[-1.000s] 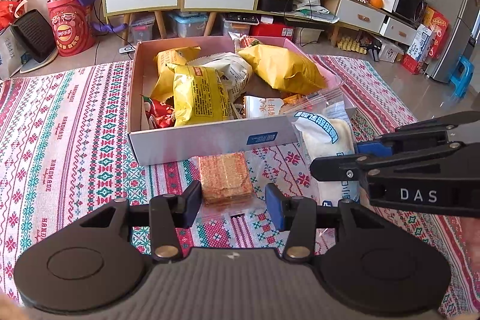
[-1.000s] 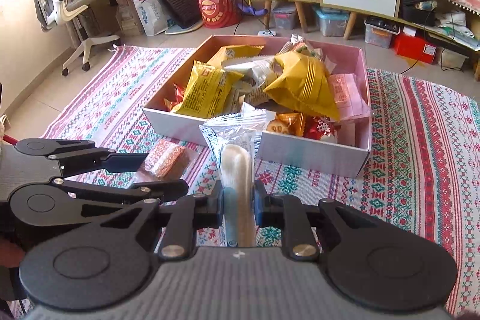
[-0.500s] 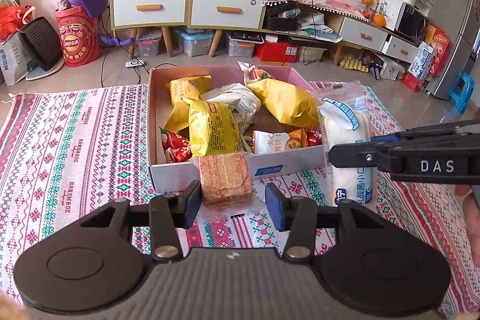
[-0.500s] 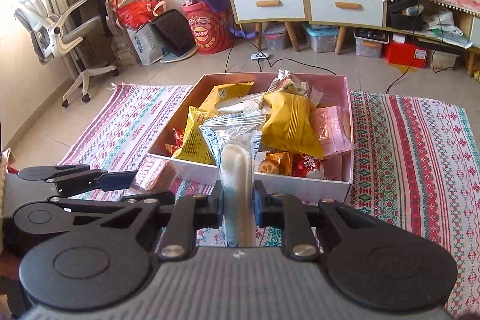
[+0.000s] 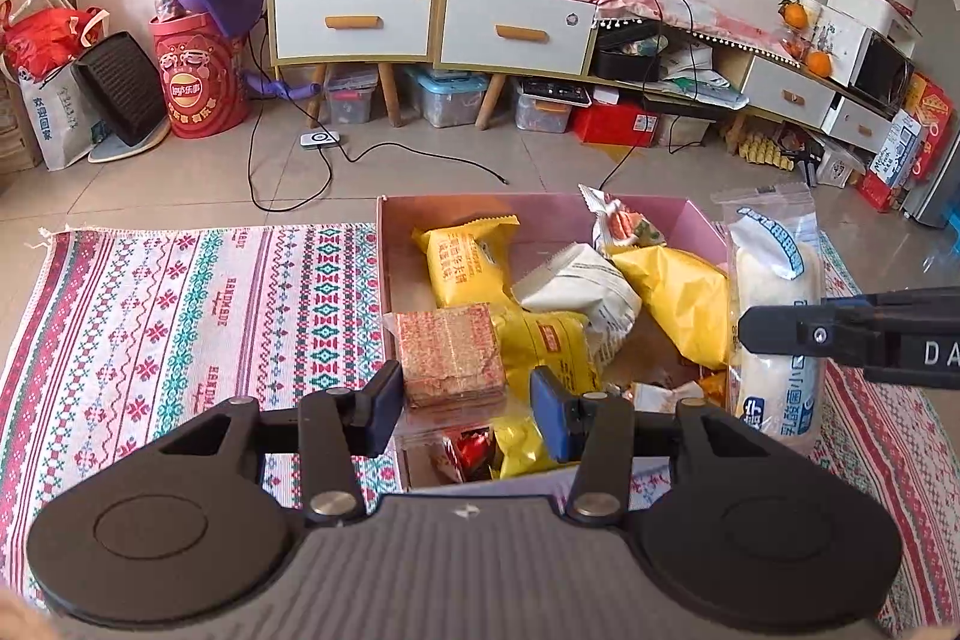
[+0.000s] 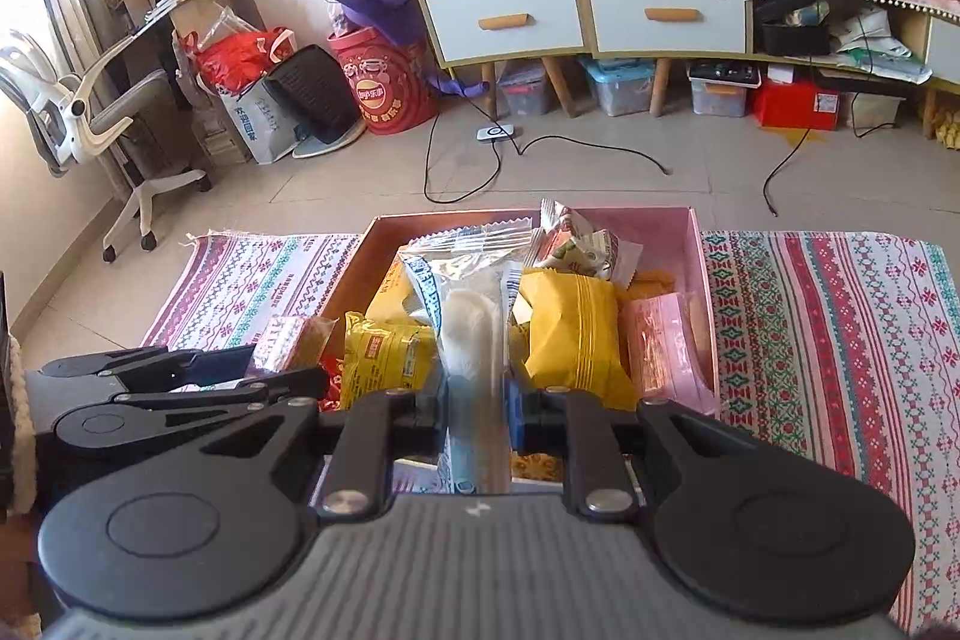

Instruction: Organize snacks

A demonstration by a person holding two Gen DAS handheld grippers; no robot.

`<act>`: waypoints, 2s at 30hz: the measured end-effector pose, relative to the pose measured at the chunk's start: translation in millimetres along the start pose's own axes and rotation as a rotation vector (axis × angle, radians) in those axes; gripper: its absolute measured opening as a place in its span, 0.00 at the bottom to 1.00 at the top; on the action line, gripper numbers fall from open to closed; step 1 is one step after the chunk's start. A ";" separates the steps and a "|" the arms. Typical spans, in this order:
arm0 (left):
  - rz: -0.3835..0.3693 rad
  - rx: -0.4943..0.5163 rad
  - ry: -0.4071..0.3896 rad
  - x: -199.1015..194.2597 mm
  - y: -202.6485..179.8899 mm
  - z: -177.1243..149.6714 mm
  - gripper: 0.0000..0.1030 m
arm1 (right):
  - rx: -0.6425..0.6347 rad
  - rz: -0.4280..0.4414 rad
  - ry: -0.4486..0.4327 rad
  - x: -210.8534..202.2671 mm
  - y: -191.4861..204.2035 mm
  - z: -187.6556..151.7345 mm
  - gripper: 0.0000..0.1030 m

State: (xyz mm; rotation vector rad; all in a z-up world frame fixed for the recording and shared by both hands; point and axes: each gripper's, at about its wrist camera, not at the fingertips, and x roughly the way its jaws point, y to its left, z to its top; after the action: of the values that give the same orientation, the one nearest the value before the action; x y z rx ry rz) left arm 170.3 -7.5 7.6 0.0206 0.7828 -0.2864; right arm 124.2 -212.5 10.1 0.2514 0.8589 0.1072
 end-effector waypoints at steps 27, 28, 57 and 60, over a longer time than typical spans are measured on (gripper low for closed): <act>0.026 -0.015 -0.013 36.1 -3.9 19.6 0.76 | 0.068 -0.065 -0.009 19.6 -3.7 24.6 0.43; 0.028 -0.004 -0.016 36.3 -5.6 20.0 0.79 | 0.065 -0.068 -0.013 18.2 -3.6 24.6 0.46; 0.071 0.016 0.033 -17.8 -19.9 -21.8 1.00 | 0.067 -0.134 -0.023 -31.7 -27.6 -23.2 0.95; 0.097 0.018 0.036 -27.4 -21.5 -33.2 1.00 | 0.055 -0.144 -0.004 -35.2 -26.9 -35.1 0.96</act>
State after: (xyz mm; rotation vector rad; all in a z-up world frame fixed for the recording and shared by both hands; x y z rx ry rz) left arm 123.2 -17.3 5.0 0.0803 0.8122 -0.2018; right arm 74.5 -239.1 7.0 0.2408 0.8740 -0.0512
